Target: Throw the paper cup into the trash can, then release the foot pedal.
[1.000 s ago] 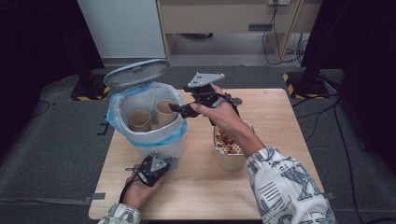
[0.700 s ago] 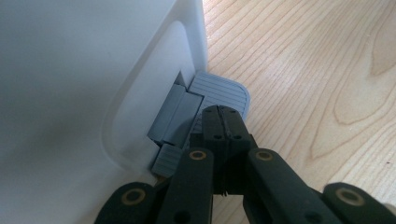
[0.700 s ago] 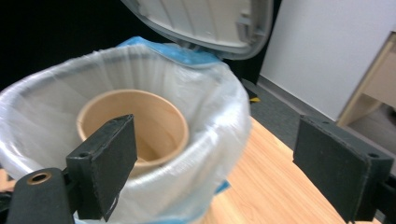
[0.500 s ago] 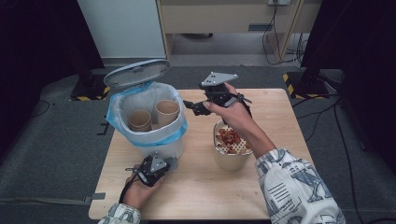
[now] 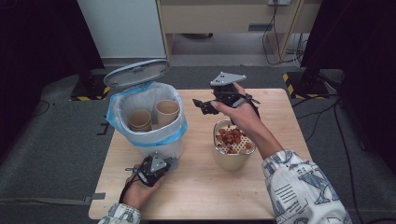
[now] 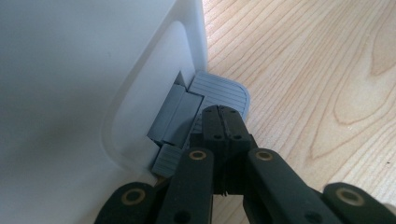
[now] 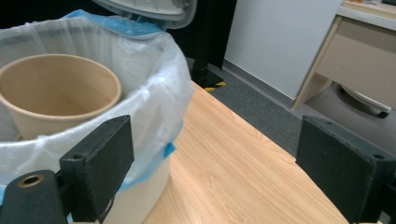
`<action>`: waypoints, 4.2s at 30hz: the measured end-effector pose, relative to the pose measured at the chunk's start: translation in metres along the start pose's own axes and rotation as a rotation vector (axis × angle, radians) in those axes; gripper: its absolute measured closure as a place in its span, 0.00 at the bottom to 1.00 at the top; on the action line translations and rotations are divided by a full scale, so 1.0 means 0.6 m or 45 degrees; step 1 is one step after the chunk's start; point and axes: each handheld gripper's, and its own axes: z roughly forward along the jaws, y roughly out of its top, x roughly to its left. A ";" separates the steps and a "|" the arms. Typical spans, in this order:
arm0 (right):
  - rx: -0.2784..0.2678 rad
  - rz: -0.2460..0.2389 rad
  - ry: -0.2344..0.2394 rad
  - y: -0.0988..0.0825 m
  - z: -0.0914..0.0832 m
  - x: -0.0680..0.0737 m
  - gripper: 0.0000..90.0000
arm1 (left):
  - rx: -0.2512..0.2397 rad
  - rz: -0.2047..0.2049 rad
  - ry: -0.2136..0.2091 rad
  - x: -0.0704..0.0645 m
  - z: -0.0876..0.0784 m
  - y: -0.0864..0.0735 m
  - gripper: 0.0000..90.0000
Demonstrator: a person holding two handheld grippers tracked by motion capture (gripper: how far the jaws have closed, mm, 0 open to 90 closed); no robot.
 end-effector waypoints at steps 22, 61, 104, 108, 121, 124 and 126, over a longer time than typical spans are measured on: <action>0.017 0.064 -0.126 -0.032 -0.042 -0.057 0.12 | 0.001 -0.001 0.001 0.000 0.000 0.000 1.00; 0.036 0.159 -0.253 -0.090 -0.104 -0.122 0.11 | -0.013 -0.078 0.013 0.004 -0.018 -0.008 0.72; 0.122 0.302 -0.489 -0.229 -0.196 -0.186 0.10 | -0.085 -0.405 0.122 0.058 -0.102 -0.080 0.17; 0.144 0.327 -0.501 -0.257 -0.201 -0.186 0.10 | -0.091 -0.416 0.139 0.064 -0.102 -0.084 0.15; 0.230 0.397 -0.503 -0.339 -0.202 -0.174 0.10 | -0.040 -0.457 0.190 0.082 -0.092 -0.097 0.14; 0.268 0.424 -0.506 -0.358 -0.199 -0.172 0.10 | -0.026 -0.460 0.199 0.088 -0.088 -0.100 0.14; 0.281 0.439 -0.508 -0.366 -0.198 -0.172 0.10 | -0.018 -0.457 0.204 0.092 -0.085 -0.101 0.14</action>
